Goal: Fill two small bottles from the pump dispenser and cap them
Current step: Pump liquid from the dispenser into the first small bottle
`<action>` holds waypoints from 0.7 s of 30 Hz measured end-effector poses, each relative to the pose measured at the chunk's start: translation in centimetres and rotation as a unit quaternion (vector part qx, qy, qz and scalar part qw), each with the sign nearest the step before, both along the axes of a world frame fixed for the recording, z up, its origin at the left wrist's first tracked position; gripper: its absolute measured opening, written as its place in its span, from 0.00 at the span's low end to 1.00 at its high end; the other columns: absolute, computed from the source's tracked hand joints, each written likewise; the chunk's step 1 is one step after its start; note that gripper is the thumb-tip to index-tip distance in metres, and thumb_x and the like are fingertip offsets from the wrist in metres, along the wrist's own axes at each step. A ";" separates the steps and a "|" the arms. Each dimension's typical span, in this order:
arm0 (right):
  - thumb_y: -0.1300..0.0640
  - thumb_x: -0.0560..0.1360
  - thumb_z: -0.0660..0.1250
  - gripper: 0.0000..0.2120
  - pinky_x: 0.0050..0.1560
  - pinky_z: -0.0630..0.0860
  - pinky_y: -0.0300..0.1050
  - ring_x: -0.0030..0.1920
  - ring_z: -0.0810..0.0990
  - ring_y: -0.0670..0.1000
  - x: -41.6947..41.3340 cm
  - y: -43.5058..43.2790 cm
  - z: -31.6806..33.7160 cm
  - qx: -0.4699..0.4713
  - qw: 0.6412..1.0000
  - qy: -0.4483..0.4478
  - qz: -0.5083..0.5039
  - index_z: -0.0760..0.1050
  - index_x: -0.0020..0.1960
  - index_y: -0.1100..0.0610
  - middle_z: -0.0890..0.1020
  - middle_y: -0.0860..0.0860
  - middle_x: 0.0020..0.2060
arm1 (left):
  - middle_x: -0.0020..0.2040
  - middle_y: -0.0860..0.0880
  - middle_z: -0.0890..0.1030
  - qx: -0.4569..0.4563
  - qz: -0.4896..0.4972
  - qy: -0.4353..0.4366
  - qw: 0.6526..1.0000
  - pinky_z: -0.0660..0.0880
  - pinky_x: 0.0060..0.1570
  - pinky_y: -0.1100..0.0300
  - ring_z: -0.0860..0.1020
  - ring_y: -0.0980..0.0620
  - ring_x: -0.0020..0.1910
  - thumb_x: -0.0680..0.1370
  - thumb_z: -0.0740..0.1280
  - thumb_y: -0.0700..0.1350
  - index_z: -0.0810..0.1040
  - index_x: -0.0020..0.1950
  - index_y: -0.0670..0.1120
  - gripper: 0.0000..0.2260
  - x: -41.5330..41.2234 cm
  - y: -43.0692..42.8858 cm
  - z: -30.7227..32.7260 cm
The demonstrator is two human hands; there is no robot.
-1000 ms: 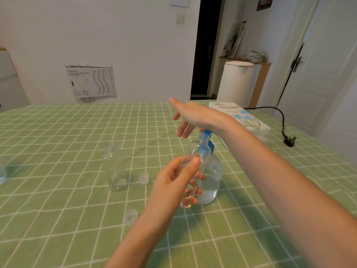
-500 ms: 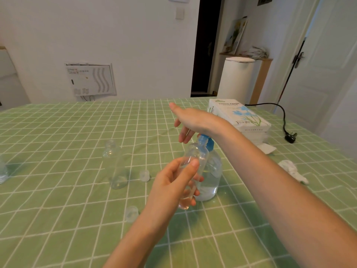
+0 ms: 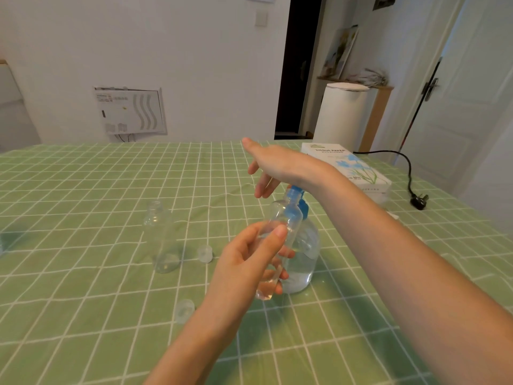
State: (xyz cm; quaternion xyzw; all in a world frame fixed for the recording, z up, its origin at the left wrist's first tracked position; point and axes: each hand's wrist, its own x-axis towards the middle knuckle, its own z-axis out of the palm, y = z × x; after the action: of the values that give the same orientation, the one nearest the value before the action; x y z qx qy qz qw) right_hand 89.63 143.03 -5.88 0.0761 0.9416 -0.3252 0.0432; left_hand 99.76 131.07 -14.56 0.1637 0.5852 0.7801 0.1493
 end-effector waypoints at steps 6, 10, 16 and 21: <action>0.34 0.78 0.40 0.36 0.46 0.66 0.50 0.49 0.81 0.54 0.2 0.1 -1.2 -0.011 1.000 -0.004 0.002 0.68 0.69 0.58 0.85 0.56 0.40 | 0.36 0.50 0.82 -0.015 0.000 -0.007 1.000 0.70 0.24 0.65 0.76 0.54 0.28 0.67 0.73 0.57 0.82 0.48 0.52 0.14 0.1 -0.1 -0.5; 0.34 0.78 0.41 0.35 0.38 0.64 0.46 0.48 0.82 0.53 0.6 0.0 -1.0 -0.008 1.000 0.003 0.003 0.69 0.68 0.58 0.85 0.55 0.41 | 0.36 0.50 0.82 -0.016 0.001 -0.005 1.000 0.70 0.25 0.65 0.76 0.54 0.28 0.63 0.69 0.59 0.81 0.49 0.52 0.19 0.2 -0.1 -0.5; 0.35 0.78 0.41 0.33 0.37 0.65 0.44 0.46 0.82 0.51 0.5 0.1 0.4 -0.007 0.999 0.032 0.018 0.72 0.62 0.57 0.85 0.54 0.39 | 0.36 0.49 0.81 0.004 0.000 -0.003 1.000 0.70 0.24 0.66 0.76 0.53 0.28 0.62 0.69 0.58 0.81 0.52 0.49 0.22 0.0 0.1 0.0; 0.34 0.78 0.41 0.34 0.38 0.66 0.45 0.46 0.82 0.51 0.6 0.0 0.3 0.004 0.999 0.036 0.025 0.72 0.62 0.58 0.85 0.54 0.39 | 0.36 0.49 0.81 0.003 0.000 0.000 1.000 0.71 0.25 0.66 0.76 0.53 0.29 0.62 0.69 0.58 0.81 0.52 0.50 0.22 0.1 0.1 0.1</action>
State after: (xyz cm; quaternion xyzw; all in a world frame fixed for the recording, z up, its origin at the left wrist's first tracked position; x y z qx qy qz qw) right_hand 90.23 142.99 -5.60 0.0413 0.9455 -0.3224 0.0175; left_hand 99.83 131.12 -14.49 0.1643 0.5832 0.7815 0.1489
